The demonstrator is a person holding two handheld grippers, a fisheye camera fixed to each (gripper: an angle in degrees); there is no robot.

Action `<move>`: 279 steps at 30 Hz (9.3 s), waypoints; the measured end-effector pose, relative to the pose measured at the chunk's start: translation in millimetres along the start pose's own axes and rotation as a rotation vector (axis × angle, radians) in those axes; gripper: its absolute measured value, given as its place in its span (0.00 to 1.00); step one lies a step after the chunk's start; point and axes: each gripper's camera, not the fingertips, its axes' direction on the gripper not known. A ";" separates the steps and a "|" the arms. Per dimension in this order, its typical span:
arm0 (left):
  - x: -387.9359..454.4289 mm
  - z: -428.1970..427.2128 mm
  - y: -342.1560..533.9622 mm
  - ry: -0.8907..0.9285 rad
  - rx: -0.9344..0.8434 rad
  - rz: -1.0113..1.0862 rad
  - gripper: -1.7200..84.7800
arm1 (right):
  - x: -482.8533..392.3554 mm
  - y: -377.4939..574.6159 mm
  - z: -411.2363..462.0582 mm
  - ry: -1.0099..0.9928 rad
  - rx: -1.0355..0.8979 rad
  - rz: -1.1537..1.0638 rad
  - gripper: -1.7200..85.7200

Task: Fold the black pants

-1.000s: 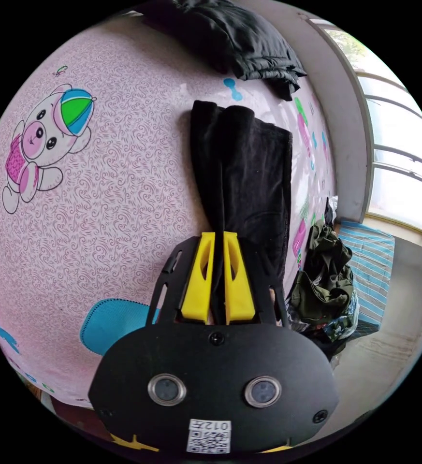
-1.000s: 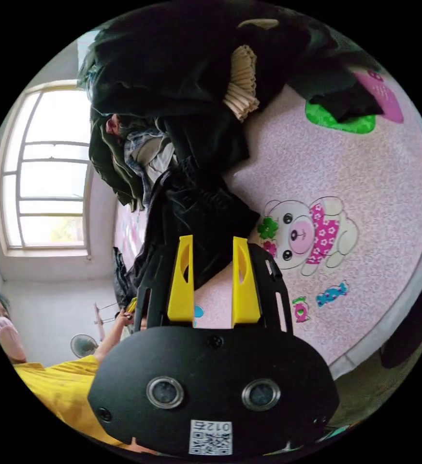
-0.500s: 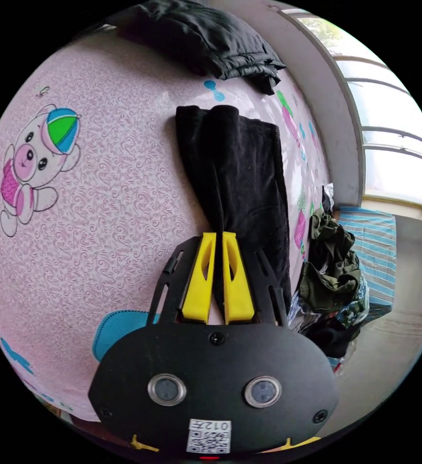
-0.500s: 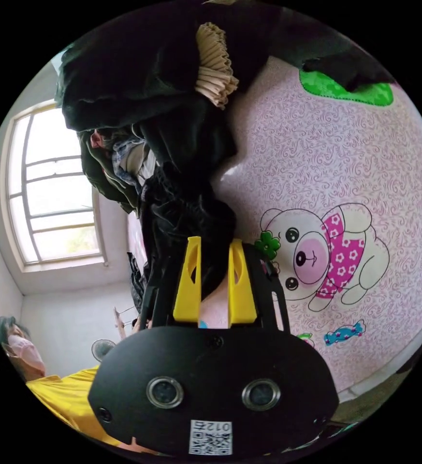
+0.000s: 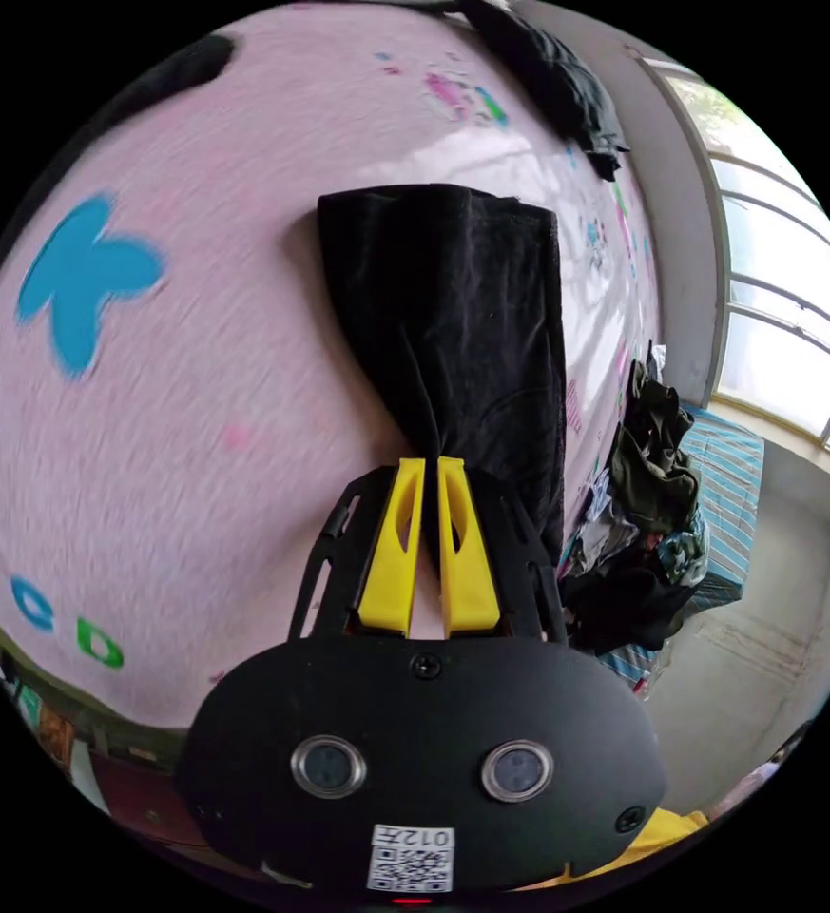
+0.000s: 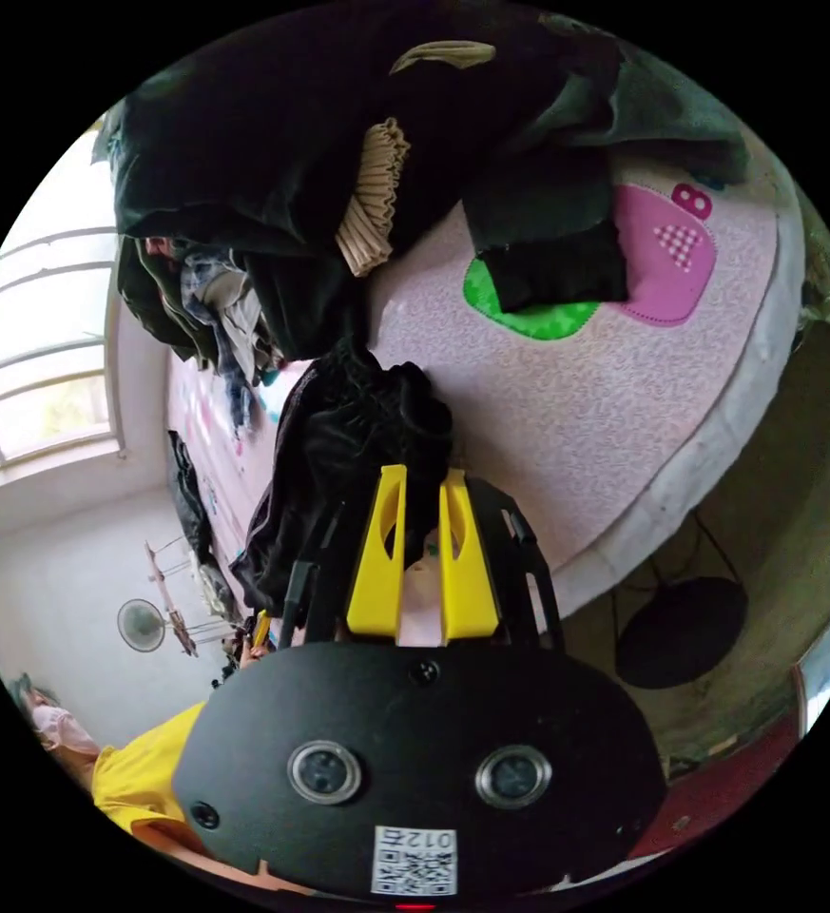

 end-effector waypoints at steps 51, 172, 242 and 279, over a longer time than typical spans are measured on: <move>-23.6 -67.5 100.0 -0.520 -0.122 0.706 0.02 | -587.0 429.4 631.4 0.476 -0.599 -1.495 0.02; 220.6 294.2 38.6 -0.783 -0.212 1.009 0.03 | -540.2 300.5 438.0 0.285 -0.459 -1.492 0.03; 117.5 1132.6 282.4 -0.741 -0.672 1.665 0.02 | -230.6 504.6 64.1 0.475 0.103 -0.914 0.05; 3.0 1333.4 348.6 -0.770 -0.681 1.704 0.02 | -159.7 223.4 -64.3 0.449 0.151 -0.732 0.02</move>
